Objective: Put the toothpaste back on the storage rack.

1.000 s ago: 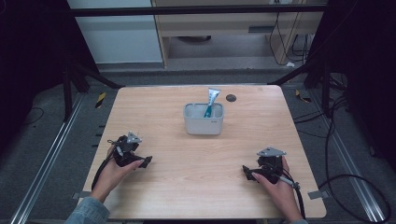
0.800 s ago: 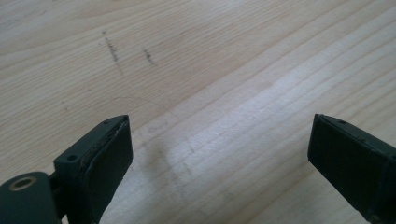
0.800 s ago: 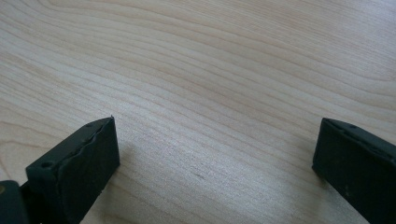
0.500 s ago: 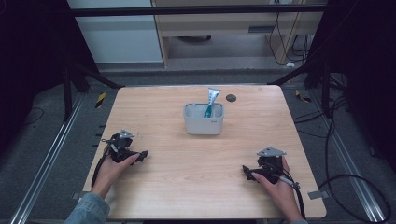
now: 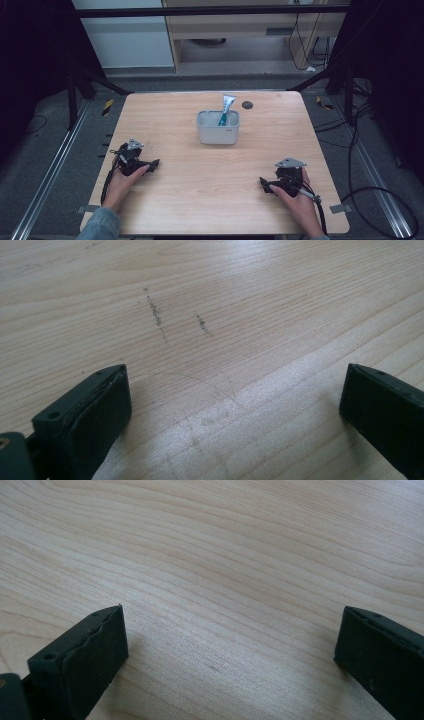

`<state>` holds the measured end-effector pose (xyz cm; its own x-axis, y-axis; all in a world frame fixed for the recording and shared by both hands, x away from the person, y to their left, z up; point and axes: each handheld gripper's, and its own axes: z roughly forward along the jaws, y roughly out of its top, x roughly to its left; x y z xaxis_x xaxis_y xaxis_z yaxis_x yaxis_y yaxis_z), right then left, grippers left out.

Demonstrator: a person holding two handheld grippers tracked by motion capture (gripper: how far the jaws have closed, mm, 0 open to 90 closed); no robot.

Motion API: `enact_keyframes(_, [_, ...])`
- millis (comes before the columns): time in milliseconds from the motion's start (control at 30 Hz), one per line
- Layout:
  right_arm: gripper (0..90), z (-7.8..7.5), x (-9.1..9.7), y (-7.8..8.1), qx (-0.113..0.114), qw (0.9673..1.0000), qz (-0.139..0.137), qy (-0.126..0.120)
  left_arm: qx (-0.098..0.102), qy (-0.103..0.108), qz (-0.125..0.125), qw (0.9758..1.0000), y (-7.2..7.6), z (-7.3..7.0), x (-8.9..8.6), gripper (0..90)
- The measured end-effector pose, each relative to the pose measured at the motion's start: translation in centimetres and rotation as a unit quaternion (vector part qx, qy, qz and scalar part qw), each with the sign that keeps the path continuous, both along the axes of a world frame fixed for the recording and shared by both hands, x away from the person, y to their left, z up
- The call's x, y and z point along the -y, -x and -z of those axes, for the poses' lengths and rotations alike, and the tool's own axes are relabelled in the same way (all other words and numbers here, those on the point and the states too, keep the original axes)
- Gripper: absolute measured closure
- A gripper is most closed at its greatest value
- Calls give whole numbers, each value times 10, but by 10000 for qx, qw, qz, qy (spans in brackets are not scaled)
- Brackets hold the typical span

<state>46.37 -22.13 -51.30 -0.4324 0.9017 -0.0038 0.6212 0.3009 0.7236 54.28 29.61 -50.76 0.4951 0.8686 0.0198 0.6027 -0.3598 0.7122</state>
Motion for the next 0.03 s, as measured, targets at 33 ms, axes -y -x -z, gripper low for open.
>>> enact_keyframes(33, [8, 0, 0, 0, -1, 10000, 4, -1, -1, -2, 0, 10000, 0, 0, 0, 0])
